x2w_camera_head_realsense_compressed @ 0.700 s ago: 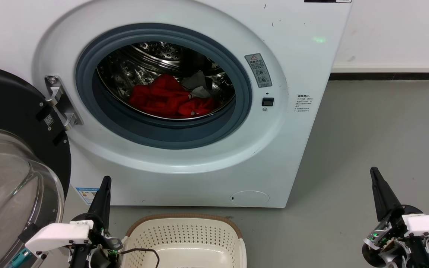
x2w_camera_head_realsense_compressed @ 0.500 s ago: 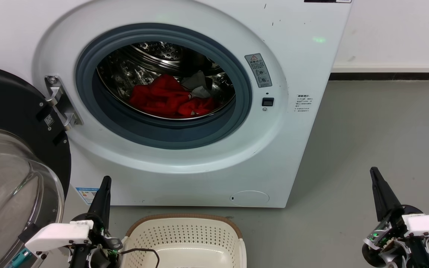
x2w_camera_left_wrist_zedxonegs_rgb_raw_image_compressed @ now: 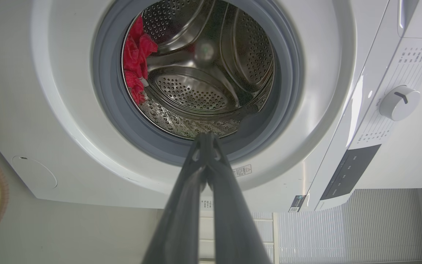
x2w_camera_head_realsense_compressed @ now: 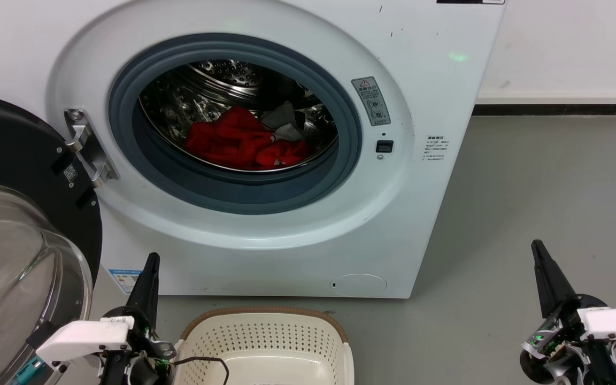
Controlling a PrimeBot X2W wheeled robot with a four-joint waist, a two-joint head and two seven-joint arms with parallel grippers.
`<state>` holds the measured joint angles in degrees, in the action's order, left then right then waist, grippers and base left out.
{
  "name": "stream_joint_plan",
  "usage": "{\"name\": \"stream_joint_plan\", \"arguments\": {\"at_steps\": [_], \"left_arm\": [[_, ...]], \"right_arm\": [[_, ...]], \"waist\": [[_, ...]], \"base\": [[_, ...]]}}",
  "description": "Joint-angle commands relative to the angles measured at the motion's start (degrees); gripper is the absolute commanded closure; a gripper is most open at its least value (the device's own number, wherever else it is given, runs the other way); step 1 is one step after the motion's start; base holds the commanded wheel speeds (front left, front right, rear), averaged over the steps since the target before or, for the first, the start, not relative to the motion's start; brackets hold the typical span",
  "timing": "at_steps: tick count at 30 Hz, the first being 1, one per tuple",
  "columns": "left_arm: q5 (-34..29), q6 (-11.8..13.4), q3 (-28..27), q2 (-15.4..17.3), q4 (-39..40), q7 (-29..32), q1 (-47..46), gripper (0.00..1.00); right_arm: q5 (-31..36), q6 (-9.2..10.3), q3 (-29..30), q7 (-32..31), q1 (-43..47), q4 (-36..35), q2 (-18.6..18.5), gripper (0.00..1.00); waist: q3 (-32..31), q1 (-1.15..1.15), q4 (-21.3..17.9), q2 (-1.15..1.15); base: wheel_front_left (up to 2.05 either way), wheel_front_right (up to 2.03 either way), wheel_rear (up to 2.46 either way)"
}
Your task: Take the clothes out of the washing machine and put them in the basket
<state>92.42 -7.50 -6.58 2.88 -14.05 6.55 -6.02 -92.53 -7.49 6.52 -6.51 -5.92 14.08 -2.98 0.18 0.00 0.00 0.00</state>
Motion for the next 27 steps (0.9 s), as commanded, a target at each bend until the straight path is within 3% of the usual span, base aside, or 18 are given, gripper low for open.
{"name": "stream_joint_plan", "arguments": {"at_steps": [1,15,27], "left_arm": [[-0.1,-0.2,0.0,-0.1,0.0,0.0,-0.5,0.00],[-2.6,0.0,3.0,0.0,0.0,-3.5,-0.7,0.00],[-15.1,0.0,4.3,0.0,2.4,-6.5,-1.8,0.00]], "right_arm": [[0.4,0.00,0.0,0.0,-0.8,0.1,0.2,0.00],[3.0,0.00,-0.7,3.5,1.2,-1.8,0.0,0.00],[14.0,0.00,-0.5,6.5,1.7,-4.6,0.0,0.00]], "waist": [[0.0,0.00,0.0,0.00],[0.1,0.00,-0.1,0.00],[0.2,0.00,0.0,0.00]], "base": [[0.00,0.00,0.00],[0.00,0.00,0.00],[0.00,0.00,0.00]]}}
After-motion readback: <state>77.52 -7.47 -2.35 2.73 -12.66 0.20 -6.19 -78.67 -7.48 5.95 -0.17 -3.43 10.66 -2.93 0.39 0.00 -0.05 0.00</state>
